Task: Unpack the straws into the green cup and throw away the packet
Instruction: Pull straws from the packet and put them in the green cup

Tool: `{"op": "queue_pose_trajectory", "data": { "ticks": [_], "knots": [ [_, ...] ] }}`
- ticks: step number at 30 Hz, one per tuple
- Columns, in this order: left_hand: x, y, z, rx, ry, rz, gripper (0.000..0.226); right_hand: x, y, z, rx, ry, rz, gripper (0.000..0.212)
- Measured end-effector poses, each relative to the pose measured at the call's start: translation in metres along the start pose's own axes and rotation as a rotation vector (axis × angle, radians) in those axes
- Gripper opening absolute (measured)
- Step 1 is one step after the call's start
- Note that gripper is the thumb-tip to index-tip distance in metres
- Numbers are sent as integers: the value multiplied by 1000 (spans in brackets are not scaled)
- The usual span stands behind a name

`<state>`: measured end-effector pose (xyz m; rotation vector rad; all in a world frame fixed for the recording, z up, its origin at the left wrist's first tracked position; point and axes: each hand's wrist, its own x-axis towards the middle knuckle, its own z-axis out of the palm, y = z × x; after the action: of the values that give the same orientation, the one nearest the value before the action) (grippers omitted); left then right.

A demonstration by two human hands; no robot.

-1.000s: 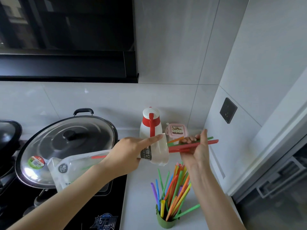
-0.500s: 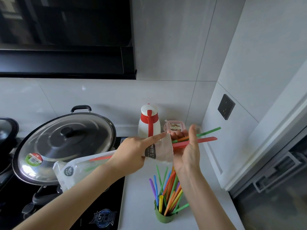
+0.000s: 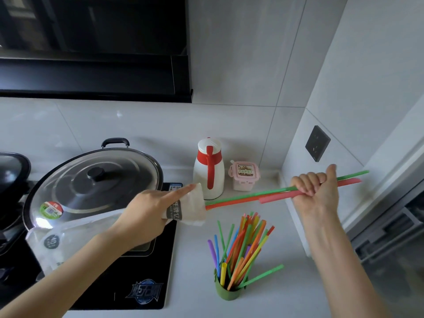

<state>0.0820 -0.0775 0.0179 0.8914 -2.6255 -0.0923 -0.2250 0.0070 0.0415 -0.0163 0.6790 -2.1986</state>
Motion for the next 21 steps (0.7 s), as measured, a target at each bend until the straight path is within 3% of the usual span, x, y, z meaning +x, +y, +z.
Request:
{"op": "queue_pose_trajectory", "data": {
  "ticks": [4, 9, 21],
  "knots": [
    [-2, -17, -2, 40, 23, -53, 92, 5, -29, -6, -85, 20, -87, 61],
    [-3, -26, 3, 59, 46, -42, 94, -13, -38, -5, -373, -13, -229, 57],
    [-5, -25, 21, 27, 58, -33, 94, -46, 61, -39, -863, -306, -118, 62]
  ]
}}
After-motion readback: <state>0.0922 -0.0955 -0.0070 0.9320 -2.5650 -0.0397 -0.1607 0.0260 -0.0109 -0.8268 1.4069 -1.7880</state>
